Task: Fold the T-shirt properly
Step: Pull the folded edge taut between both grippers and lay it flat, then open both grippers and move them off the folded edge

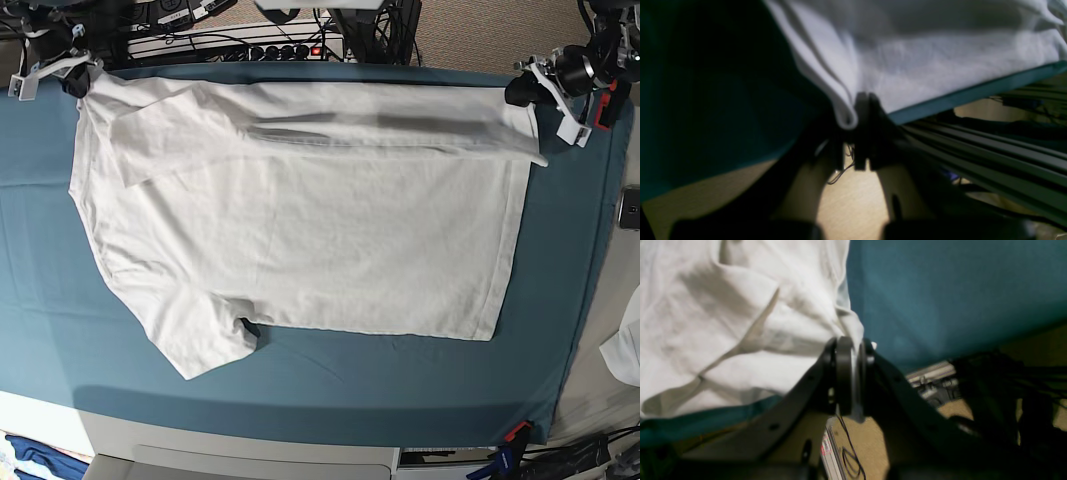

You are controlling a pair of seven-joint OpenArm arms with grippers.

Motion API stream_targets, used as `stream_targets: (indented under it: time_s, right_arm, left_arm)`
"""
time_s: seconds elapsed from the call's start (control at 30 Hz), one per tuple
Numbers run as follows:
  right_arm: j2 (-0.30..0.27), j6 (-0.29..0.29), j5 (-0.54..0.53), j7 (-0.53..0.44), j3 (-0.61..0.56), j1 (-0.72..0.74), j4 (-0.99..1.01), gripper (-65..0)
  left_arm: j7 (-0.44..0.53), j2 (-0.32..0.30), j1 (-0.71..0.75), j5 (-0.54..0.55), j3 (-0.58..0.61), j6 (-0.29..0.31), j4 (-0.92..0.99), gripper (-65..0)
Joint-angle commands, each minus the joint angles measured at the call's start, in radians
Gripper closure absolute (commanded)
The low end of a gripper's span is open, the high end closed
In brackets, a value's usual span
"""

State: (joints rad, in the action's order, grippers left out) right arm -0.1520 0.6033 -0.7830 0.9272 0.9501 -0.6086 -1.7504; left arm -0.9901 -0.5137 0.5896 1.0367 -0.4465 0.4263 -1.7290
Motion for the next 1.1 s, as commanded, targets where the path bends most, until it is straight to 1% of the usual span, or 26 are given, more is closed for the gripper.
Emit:
stream_targets:
  time_s: [0.0, 0.13, 0.27, 0.37, 0.43, 0.5, 0.53, 0.57, 0.6, 0.7, 0.83, 0.9, 0.97, 1.07]
  right_arm:
    - [-0.019, 0.001, -0.002, -0.015, 0.014, -0.013, -0.018, 0.0]
    - [-0.019, 0.001, -0.002, -0.02, 0.014, -0.018, -0.018, 0.0]
    - [-0.019, 0.002, -0.002, -0.046, 0.014, -0.018, -0.018, 0.0]
    - [-0.019, 0.002, -0.002, -0.06, 0.014, -0.018, -0.018, 0.0]
    - [-0.019, 0.002, -0.002, -0.063, 0.014, -0.018, -0.018, -0.1]
    - [-0.019, 0.002, -0.001, -0.069, 0.014, -0.018, -0.018, -9.0]
    - [-0.019, 0.002, 0.0, -0.072, 0.014, -0.018, -0.018, -12.5]
    - [-0.019, 0.002, 0.012, -0.079, 0.014, -0.018, -0.018, -14.5]
    - [-0.019, 0.002, 0.034, -0.088, 0.014, -0.018, -0.018, -15.1]
    - [-0.019, 0.001, 0.084, -0.103, 0.014, -0.018, -0.018, -15.1]
    - [-0.02, -0.002, 0.15, -0.145, 0.014, -0.017, -0.018, -15.1]
    - [-0.021, -0.008, 0.183, -0.17, 0.014, -0.017, -0.018, -15.1]
    - [-0.022, -0.024, 0.214, -0.187, 0.014, -0.011, -0.018, -15.1]
    - [-0.037, -0.029, 0.243, -0.187, 0.014, 0.008, -0.018, -15.1]
  left_arm:
    - [-0.041, -0.015, 0.017, -0.043, -0.002, -0.014, -0.004, 0.0]
    - [-0.039, -0.015, 0.017, -0.043, -0.002, -0.014, -0.004, 0.0]
    - [-0.03, -0.015, 0.016, -0.051, -0.002, -0.01, -0.004, 0.0]
    - [-0.019, -0.016, 0.017, -0.08, -0.002, 0.03, -0.004, 0.0]
    - [-0.012, -0.016, 0.017, -0.088, -0.002, 0.048, -0.004, -5.0]
    - [-0.006, -0.016, 0.016, -0.098, -0.002, 0.047, -0.004, -10.9]
    - [-0.004, -0.016, 0.016, -0.106, -0.002, 0.047, -0.004, -13.1]
    - [-0.004, -0.016, 0.017, -0.118, -0.002, 0.047, -0.004, -14.7]
    - [-0.004, -0.016, 0.017, -0.129, -0.002, 0.047, -0.004, -15.4]
    - [-0.004, -0.016, 0.017, -0.176, -0.002, 0.047, -0.004, -15.6]
    - [-0.005, -0.016, 0.017, -0.215, -0.002, 0.047, -0.006, -15.6]
    - [-0.006, -0.016, 0.017, -0.253, -0.005, 0.047, -0.024, -15.6]
    - [-0.01, -0.016, 0.017, -0.296, -0.021, 0.045, -0.054, -15.6]
    - [-0.012, -0.018, 0.017, -0.348, -0.071, 0.046, -0.111, -15.6]
